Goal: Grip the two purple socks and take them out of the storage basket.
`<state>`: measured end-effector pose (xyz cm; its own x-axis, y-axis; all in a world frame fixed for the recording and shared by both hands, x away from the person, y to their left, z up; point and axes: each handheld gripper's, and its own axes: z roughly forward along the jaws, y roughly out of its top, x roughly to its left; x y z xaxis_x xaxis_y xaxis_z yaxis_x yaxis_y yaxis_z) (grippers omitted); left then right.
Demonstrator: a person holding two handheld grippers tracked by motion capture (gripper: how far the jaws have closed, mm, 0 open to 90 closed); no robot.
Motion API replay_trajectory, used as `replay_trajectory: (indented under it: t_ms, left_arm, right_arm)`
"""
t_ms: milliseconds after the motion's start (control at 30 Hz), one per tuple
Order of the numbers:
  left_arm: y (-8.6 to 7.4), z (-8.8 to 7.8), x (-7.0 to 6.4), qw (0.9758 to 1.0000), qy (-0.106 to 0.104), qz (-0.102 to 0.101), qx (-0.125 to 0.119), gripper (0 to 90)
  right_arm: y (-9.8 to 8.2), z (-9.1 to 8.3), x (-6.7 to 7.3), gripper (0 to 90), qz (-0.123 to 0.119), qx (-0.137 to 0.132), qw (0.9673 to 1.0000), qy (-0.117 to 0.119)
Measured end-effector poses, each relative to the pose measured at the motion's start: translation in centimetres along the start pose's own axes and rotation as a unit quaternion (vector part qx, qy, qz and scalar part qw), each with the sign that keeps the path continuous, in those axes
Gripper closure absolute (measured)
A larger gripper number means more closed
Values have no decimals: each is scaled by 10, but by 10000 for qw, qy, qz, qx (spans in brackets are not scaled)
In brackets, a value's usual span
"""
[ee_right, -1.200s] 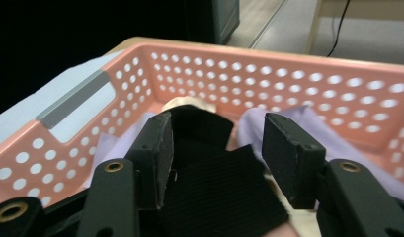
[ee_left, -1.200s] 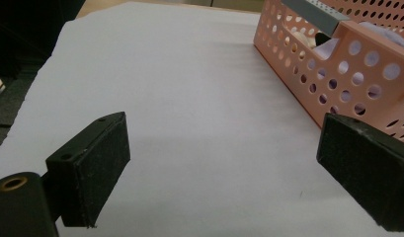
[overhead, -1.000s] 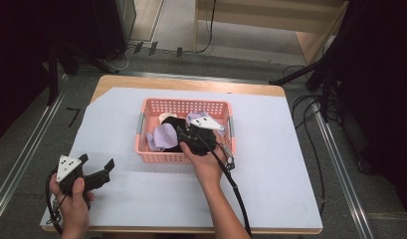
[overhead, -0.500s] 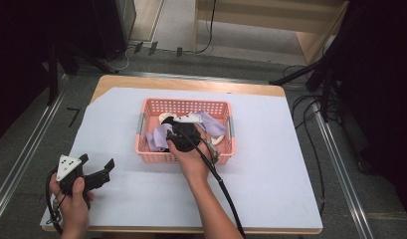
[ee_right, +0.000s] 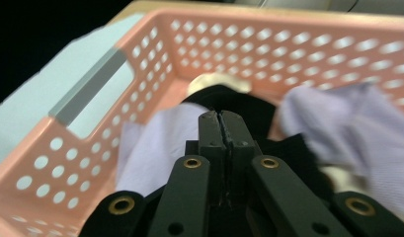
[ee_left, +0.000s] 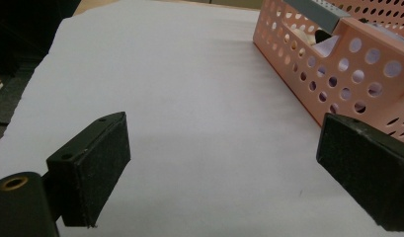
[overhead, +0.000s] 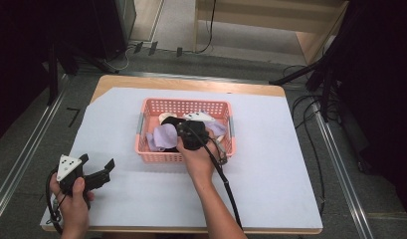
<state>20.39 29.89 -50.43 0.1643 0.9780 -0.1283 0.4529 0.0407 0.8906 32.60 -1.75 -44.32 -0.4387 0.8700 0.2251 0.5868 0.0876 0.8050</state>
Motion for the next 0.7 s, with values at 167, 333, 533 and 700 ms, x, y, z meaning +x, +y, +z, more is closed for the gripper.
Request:
replay_trajectory:
  t_ms: [167,333,533,700]
  left_arm:
    - [0,0,0,10000,-4,4,2,73]
    - [0,1,-1,10000,12,45,29,73]
    - [0,0,-1,10000,9,39,27,73]
    - [0,1,-1,10000,5,29,13,73]
  right_arm:
    - [6,-23,-26,900,257,-287,9990,-243]
    - [5,-29,-40,895,454,-222,9984,-248]
    - [-2,-6,-21,712,395,12,9990,197]
    - [-1,16,-3,513,71,266,9996,107]
